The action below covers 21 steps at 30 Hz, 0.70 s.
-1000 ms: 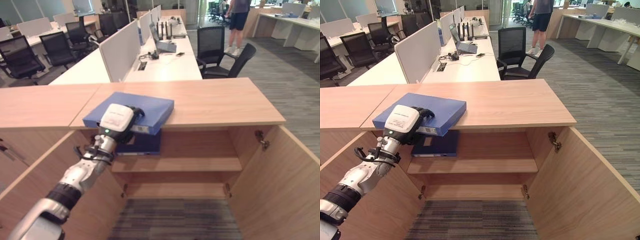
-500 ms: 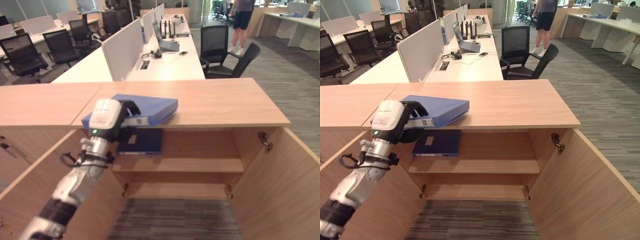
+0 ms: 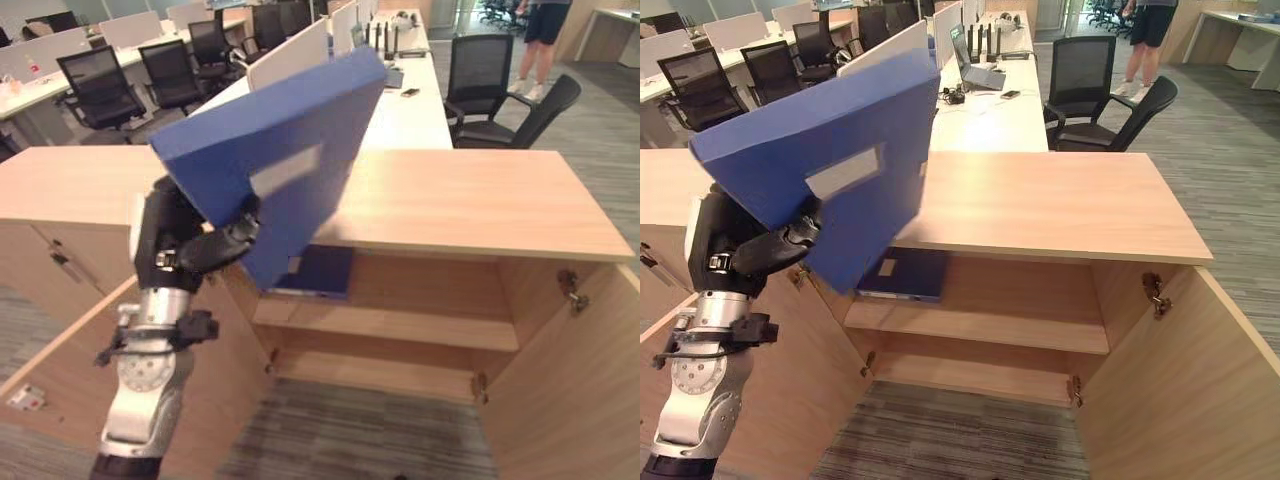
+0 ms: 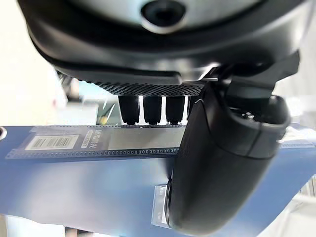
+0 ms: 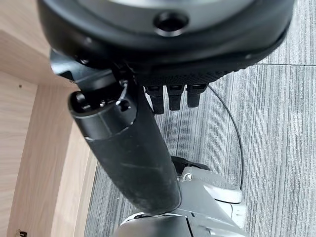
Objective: Put the empty folder in the office cabinet
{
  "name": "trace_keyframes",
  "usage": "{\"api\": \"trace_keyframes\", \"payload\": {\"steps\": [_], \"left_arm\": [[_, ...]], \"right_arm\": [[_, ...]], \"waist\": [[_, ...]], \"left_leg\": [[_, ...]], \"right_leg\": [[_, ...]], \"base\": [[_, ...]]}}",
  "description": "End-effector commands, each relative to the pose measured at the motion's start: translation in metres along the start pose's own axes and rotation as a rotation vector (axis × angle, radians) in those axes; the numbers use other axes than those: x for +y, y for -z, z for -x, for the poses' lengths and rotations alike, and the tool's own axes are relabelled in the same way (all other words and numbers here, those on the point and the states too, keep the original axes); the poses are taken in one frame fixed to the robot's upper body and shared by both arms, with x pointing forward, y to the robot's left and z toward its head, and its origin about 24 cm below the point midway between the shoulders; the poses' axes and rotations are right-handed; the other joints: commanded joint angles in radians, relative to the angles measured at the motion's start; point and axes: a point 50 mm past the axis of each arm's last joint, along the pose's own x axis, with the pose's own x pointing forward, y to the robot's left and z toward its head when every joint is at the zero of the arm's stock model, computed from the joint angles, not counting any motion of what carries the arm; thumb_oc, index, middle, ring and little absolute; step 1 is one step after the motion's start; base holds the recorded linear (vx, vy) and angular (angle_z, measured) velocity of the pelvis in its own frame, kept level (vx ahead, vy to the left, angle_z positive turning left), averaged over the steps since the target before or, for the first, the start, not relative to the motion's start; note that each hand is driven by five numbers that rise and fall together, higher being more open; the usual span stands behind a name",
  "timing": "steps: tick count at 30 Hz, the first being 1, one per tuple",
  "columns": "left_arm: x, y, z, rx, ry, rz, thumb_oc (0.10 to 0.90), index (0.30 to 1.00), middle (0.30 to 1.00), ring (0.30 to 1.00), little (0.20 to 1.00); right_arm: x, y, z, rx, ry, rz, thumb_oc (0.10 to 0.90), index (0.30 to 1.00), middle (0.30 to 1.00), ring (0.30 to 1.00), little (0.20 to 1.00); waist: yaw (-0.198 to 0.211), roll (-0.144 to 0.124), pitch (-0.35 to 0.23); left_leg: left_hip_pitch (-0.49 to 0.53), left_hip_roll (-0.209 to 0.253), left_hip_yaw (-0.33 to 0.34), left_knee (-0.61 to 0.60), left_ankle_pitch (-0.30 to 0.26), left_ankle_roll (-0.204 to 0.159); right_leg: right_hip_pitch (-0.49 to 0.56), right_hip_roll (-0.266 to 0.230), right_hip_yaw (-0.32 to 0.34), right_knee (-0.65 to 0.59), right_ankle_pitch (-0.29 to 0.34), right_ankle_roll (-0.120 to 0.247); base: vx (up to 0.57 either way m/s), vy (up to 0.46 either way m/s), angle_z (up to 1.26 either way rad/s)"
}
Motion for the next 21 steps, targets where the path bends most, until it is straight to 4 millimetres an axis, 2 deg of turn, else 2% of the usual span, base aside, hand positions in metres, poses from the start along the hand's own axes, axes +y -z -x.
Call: {"api": "trace_keyframes", "payload": {"steps": [1,2,6,9,13,17,18,19,20,21], "left_arm": [[-0.018,-0.055,-0.019,-0.302,0.168,0.128,0.4,0.3,0.3,0.3,0.3],[-0.022,-0.052,-0.016,-0.263,0.224,0.191,0.4,0.3,0.3,0.3,0.3],[-0.028,-0.046,-0.013,-0.182,0.329,0.262,0.4,0.3,0.3,0.3,0.3],[-0.028,-0.039,-0.011,0.046,0.546,0.236,0.4,0.3,0.3,0.3,0.3],[-0.019,-0.038,-0.01,0.181,0.655,0.158,0.4,0.3,0.3,0.3,0.3],[-0.006,-0.033,-0.009,0.267,0.669,0.094,0.4,0.3,0.3,0.3,0.3],[0.0,-0.031,-0.009,0.292,0.66,0.062,0.4,0.3,0.3,0.3,0.3],[0.006,-0.026,-0.007,0.313,0.636,0.06,0.4,0.3,0.3,0.3,0.3],[0.025,-0.017,-0.002,0.35,0.559,0.032,0.4,0.3,0.3,0.3,0.3],[0.025,-0.017,-0.002,0.35,0.559,0.033,0.4,0.3,0.3,0.3,0.3]], "right_arm": [[-0.006,-0.033,-0.003,-0.081,0.0,0.049,0.8,0.9,0.9,0.9,0.9],[-0.006,-0.034,-0.003,-0.083,-0.006,0.067,0.8,0.9,0.9,0.9,0.9],[-0.003,-0.037,-0.003,-0.09,-0.025,0.096,0.8,0.9,0.9,0.9,0.9],[-0.001,-0.04,-0.003,-0.107,-0.057,0.145,0.8,0.9,0.9,0.9,0.9],[0.005,-0.053,-0.002,-0.165,-0.093,0.103,0.8,0.9,0.9,0.9,0.9],[0.011,-0.094,0.003,-0.342,-0.144,-0.055,0.8,0.9,0.9,0.9,0.9],[0.008,-0.124,0.012,-0.475,-0.167,-0.119,0.8,0.9,0.9,0.9,0.9],[0.005,-0.144,0.021,-0.572,-0.186,-0.137,0.8,0.9,0.9,0.9,0.9],[-0.014,-0.199,0.065,-0.899,-0.241,-0.158,0.8,0.9,0.9,0.9,0.9],[-0.015,-0.198,0.066,-0.897,-0.24,-0.158,0.8,0.9,0.9,0.9,0.9]], "waist": [[0.0,-0.02,-0.002],[0.002,-0.018,-0.001],[0.003,-0.017,-0.001],[0.002,-0.008,-0.006],[0.004,-0.004,-0.015],[0.007,-0.002,-0.021],[0.007,-0.001,-0.022],[0.005,-0.001,-0.023],[-0.011,-0.003,-0.024],[-0.011,-0.002,-0.024]], "left_leg": [[0.03,0.028,0.022,-0.001,-0.054,-0.028],[0.03,0.028,0.023,-0.001,-0.054,-0.027],[0.032,0.027,0.023,-0.001,-0.054,-0.025],[0.042,0.029,0.019,0.004,-0.067,-0.023],[0.048,0.029,0.019,0.006,-0.068,-0.023],[0.052,0.03,0.03,0.004,-0.066,-0.025],[0.053,0.03,0.035,0.003,-0.065,-0.026],[0.053,0.029,0.037,0.002,-0.064,-0.026],[0.055,0.03,0.045,0.001,-0.064,-0.027],[0.056,0.03,0.045,0.001,-0.064,-0.027]], "right_leg": [[0.084,-0.063,0.045,0.009,-0.154,0.089],[0.086,-0.063,0.044,0.009,-0.154,0.089],[0.089,-0.064,0.044,0.009,-0.155,0.089],[0.107,-0.064,0.047,0.009,-0.168,0.09],[0.112,-0.067,0.048,0.009,-0.165,0.094],[0.11,-0.071,0.053,0.009,-0.162,0.099],[0.109,-0.072,0.056,0.009,-0.16,0.102],[0.106,-0.072,0.059,0.009,-0.159,0.104],[0.101,-0.078,0.065,0.01,-0.155,0.109],[0.101,-0.078,0.065,0.01,-0.156,0.109]], "base": [[0.0,0.0,0.0],[0.0,0.0,0.0],[-0.01,0.002,0.02],[0.03,-0.001,0.02],[0.01,0.001,0.01],[0.0,0.009,-0.03],[0.01,0.023,-0.06],[0.02,0.058,-0.11],[0.02,0.048,-0.12],[0.02,0.051,-0.14]]}}
